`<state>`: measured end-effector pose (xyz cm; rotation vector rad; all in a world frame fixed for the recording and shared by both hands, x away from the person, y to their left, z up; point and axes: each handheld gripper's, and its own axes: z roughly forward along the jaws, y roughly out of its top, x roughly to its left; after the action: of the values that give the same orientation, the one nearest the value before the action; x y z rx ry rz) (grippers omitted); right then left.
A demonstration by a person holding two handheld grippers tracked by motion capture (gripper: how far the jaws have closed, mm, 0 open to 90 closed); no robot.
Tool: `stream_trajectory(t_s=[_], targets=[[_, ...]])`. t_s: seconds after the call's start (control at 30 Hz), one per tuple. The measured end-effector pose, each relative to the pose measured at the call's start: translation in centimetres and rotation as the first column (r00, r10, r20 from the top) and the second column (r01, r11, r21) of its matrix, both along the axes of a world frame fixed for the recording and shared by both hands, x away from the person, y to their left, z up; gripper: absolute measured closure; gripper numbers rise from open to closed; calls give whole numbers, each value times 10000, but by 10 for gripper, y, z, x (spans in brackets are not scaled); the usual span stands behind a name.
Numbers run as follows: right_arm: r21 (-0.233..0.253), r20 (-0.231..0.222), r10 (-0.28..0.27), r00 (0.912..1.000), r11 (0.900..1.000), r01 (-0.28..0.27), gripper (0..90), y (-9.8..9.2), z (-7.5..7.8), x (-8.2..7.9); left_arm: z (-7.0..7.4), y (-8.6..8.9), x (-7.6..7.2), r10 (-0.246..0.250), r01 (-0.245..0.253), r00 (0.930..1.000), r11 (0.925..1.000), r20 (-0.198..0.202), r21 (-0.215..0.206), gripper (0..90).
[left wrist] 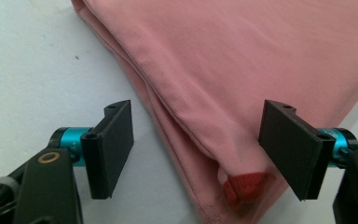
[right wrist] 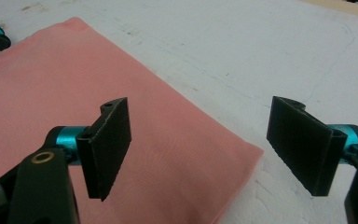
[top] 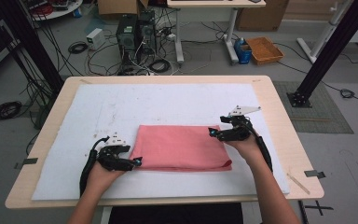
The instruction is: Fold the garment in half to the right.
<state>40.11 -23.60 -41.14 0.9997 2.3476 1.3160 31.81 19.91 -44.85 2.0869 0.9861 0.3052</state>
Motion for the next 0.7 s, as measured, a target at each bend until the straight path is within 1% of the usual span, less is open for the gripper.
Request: stream_trajectory(t_s=[0.07, 0.13, 0.3, 0.4, 0.43, 0.53, 0.57, 0.6, 0.7], targets=[[10, -6, -2, 10000, 10000, 2, 217, 0, 0, 0, 1, 1, -3, 99, -99, 9999, 9999, -75, -50, 298], [16, 24, -21, 10000, 10000, 21, 217, -1, 0, 0, 0, 2, -7, 208, -209, 9998, 9997, -50, -97, 321], [104, 123, -17, 9999, 9999, 15, 217, -1, 2, -1, -1, 5, -22, 432, -434, 9990, 9982, -64, -413, 377], [101, 161, 18, 9999, 9999, -20, 217, 1, 4, -2, -2, 5, -30, 450, -450, 9990, 9981, -11, -415, 393], [44, 162, 49, 9999, 10000, -50, 217, 3, 5, -2, -2, 4, -32, 476, -475, 9989, 9982, 31, -376, 396], [-42, 308, 285, 9991, 9996, -284, 217, 13, 10, -4, -1, -2, -34, 676, -676, 9976, 9977, 142, 0, 415], [-69, 344, 367, 9987, 9993, -365, 217, 18, 13, -5, 0, -3, -33, 658, -660, 9977, 9976, 139, 184, 426], [-118, 390, 464, 9982, 9989, -459, 217, 23, 15, -5, 1, -4, -33, 676, -680, 9976, 9973, 138, 283, 433], [-192, 539, 809, 9953, 9966, -800, 217, 41, 21, -4, 1, -6, -33, 622, -629, 9979, 9975, 191, 338, 450]])
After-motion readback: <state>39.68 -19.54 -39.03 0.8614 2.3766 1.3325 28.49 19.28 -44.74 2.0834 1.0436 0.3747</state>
